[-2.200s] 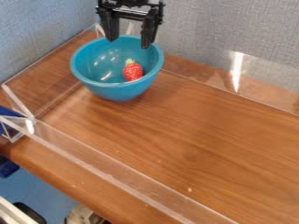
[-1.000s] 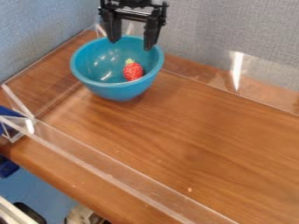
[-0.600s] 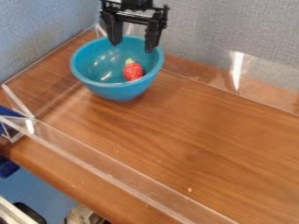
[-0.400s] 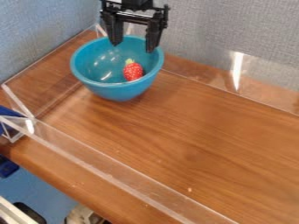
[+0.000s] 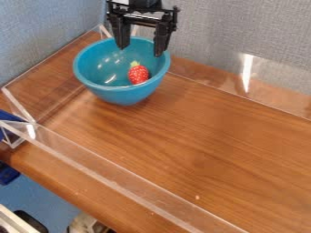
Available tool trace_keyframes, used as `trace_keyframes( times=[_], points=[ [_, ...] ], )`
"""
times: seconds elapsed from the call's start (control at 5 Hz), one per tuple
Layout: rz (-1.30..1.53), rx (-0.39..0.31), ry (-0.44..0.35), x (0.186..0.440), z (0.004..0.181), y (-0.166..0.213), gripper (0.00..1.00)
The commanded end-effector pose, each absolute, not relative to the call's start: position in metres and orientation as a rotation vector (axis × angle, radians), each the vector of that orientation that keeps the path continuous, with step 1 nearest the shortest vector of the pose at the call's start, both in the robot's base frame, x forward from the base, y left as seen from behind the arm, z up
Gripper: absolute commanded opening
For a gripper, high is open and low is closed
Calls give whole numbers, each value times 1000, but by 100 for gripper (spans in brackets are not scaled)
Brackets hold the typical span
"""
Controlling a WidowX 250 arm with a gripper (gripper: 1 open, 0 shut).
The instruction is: Put the strawberry in the blue bowl
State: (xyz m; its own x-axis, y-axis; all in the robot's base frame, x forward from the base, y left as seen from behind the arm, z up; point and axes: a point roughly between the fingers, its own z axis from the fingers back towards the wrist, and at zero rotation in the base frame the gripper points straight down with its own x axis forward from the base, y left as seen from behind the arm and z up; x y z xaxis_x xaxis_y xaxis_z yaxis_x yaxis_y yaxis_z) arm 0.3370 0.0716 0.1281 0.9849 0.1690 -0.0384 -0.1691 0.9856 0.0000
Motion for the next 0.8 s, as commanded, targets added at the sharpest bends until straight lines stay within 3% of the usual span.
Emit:
trace_keyframes(
  times=[0.0, 0.6],
  points=[
    [157, -6, 3, 343, 139, 72, 100],
    [119, -26, 12, 349, 140, 80, 100]
  ],
)
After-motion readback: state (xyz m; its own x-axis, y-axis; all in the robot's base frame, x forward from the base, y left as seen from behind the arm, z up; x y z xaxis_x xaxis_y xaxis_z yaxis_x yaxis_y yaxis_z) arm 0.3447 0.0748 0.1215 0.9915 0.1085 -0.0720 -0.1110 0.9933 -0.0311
